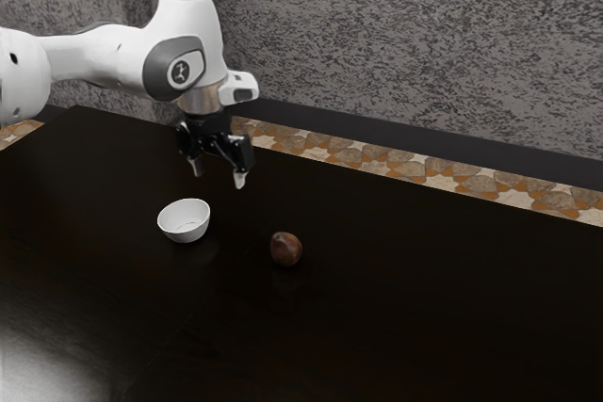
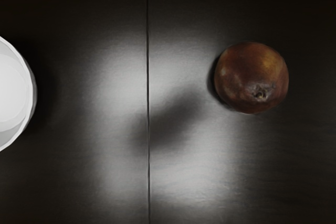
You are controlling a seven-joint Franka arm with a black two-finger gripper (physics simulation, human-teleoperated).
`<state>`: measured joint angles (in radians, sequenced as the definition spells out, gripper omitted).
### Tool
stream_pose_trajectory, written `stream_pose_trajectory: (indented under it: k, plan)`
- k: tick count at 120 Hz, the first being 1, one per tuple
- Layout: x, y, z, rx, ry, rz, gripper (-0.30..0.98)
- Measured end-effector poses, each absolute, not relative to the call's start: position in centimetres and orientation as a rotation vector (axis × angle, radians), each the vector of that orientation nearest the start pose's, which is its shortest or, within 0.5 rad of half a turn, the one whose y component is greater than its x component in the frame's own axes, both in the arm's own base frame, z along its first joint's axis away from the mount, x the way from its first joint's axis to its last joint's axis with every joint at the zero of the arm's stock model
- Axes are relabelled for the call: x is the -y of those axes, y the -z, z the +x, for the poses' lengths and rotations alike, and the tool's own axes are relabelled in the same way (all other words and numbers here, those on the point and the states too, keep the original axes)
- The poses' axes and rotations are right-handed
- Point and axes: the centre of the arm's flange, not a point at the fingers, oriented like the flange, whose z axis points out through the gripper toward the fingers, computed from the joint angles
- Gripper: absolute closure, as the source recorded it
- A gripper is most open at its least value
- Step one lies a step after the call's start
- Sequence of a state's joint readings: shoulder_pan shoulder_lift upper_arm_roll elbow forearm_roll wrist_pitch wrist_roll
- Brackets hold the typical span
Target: Place the pear in the bowl.
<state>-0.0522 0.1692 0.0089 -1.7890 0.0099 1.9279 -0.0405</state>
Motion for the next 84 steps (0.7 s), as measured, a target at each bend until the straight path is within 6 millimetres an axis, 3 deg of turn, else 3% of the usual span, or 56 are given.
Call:
stream_pose_trajectory:
  k: [24,43,58,84]
  plan:
    - [3.7,-41.6,59.4,-0.004,-0.092,-3.170,0.00]
    - [5.5,-40.4,59.2,-0.016,-0.080,-3.206,0.00]
    - [6.7,-38.0,59.7,-0.028,-0.094,-3.219,0.00]
    - [8.3,-35.7,60.9,-0.053,-0.063,-3.234,0.00]
